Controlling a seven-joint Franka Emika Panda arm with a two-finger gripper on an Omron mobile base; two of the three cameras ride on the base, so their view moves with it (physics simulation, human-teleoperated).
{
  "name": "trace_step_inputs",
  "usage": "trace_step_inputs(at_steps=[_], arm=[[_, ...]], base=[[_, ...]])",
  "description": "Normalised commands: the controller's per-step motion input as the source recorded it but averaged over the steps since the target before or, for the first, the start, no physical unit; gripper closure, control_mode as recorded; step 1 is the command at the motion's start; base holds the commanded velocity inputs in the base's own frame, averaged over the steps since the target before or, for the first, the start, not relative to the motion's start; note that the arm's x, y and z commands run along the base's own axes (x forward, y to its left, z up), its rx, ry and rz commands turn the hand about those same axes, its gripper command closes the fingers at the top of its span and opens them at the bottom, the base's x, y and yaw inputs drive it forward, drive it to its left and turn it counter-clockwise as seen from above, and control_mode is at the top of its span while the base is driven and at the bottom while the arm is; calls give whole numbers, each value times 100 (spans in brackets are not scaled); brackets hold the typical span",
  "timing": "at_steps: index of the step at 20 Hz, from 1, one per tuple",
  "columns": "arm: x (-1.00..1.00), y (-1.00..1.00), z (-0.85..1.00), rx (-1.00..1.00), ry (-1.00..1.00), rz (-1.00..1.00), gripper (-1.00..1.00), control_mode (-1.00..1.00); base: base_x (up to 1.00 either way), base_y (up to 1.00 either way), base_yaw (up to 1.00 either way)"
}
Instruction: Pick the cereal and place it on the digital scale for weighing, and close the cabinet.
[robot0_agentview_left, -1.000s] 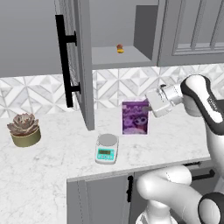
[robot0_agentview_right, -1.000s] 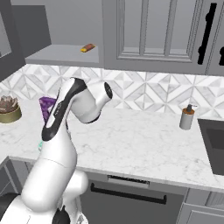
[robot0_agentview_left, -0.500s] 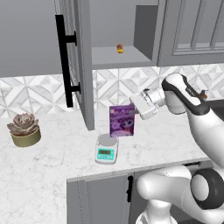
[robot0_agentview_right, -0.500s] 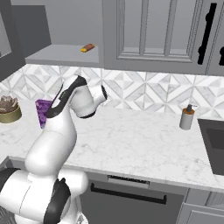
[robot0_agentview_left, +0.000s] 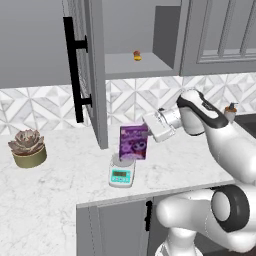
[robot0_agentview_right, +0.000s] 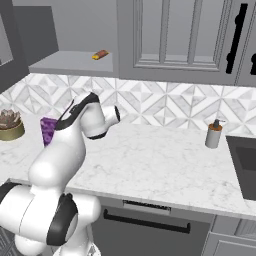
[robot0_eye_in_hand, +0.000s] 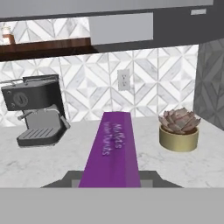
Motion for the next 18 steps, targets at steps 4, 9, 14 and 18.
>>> trace_step_inputs(at_steps=[4,9,14,18], arm=[[1,1,-6,0,2,0,100,-100],[0,4,-14,0,0,0,100,-100],[4,0,-26,0,-12,0,100,-100],[10,0,-18,0,-9,-1,100,-100]], base=[[0,0,0],[0,0,0],[0,0,0],[0,0,0]])
